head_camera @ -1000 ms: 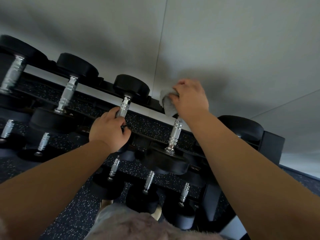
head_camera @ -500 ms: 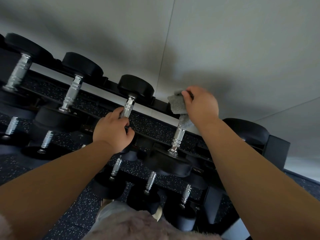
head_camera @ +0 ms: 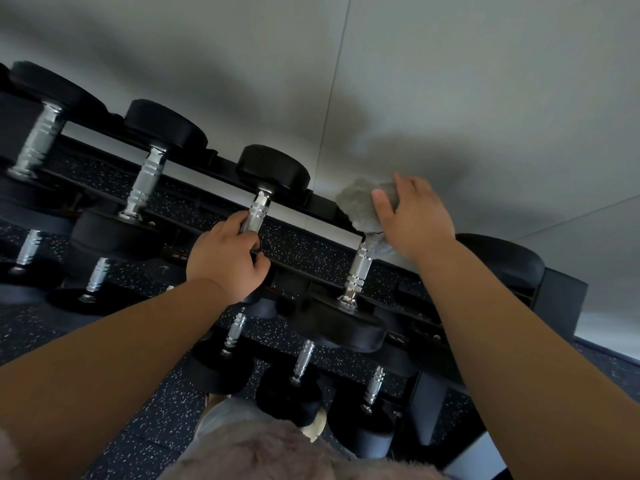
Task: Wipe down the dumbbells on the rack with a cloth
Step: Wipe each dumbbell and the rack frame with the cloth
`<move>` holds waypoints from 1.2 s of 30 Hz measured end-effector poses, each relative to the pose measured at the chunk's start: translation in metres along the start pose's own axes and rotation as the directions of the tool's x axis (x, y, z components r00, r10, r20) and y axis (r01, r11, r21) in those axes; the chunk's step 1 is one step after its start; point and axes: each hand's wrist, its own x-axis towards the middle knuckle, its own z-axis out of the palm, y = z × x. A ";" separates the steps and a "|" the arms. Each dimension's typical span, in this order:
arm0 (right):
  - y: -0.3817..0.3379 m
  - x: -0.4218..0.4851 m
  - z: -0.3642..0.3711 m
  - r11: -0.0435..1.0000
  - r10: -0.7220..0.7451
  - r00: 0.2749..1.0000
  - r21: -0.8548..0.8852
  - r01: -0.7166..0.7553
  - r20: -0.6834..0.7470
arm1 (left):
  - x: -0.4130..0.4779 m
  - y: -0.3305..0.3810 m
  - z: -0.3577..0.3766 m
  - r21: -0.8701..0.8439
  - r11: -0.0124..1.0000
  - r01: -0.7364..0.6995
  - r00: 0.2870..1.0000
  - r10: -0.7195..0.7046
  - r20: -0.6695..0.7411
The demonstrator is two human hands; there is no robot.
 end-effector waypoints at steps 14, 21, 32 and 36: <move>-0.010 0.019 -0.007 0.968 -0.183 0.976 -0.150 0.199 0.114 | 0.000 0.003 -0.001 0.014 1.000 0.018 1.000 -0.018 0.022; 0.007 0.003 -0.001 0.988 -0.157 0.987 -0.011 0.157 -0.016 | 0.001 0.001 0.000 0.008 1.000 -0.004 1.000 0.004 0.006; -0.053 0.042 -0.002 0.831 -0.411 0.872 -0.284 0.479 0.266 | 0.000 0.001 -0.001 0.034 0.999 -0.007 1.000 0.006 0.025; -0.015 0.021 -0.012 0.958 -0.238 0.953 -0.113 0.262 0.189 | 0.001 0.002 -0.002 0.044 0.999 0.006 0.999 -0.008 0.038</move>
